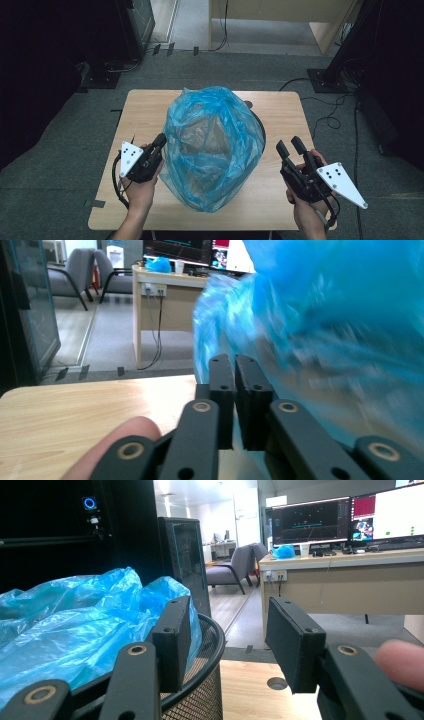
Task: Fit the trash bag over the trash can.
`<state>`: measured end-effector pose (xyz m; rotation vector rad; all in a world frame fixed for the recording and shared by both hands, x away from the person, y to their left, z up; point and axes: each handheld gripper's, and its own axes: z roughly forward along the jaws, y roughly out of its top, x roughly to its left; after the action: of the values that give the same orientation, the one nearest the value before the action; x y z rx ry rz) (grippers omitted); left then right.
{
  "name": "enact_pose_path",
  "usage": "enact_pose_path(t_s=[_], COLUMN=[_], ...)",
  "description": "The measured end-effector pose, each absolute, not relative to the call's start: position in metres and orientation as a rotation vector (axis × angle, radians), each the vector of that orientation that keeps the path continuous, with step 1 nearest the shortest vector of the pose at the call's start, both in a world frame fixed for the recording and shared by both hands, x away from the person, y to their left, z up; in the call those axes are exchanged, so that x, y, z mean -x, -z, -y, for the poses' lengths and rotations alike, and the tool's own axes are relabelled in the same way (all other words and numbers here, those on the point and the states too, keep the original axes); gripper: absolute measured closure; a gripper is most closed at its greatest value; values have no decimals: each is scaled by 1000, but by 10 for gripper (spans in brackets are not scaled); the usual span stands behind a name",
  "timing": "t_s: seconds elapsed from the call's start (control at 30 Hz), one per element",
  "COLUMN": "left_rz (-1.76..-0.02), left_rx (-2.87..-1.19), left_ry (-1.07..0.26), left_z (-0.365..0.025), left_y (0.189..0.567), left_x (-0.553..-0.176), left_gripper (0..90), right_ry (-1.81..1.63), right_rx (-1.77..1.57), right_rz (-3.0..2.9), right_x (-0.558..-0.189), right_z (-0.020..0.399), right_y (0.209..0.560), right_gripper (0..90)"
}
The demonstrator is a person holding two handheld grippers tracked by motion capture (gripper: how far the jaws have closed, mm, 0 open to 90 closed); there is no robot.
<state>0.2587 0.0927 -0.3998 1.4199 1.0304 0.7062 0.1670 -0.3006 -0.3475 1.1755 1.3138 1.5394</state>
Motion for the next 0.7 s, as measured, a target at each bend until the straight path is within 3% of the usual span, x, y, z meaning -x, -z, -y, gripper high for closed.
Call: enact_pose_path(t_s=[0.07,0.1,0.23,0.7], left_rz=[-1034,-1029,-1019,-910], left_rx=[-1404,-1392,-1334,-1310], left_ry=[-707,-703,-683,-664], left_z=[-96,-99,-111,-110], left_y=[398,397,394,383], left_x=[-261,-260,-249,-210], left_gripper=[744,648,570,504], right_ry=[-1540,-1536,-1540,-1555], right_rx=[-1165,-1163,-1166,-1204], right_rz=[-1316,-1325,-1336,-1370], right_x=[-168,-170,-173,-196], right_z=[299,298,297,282], right_y=[348,347,346,342], right_gripper=[527,520,514,447])
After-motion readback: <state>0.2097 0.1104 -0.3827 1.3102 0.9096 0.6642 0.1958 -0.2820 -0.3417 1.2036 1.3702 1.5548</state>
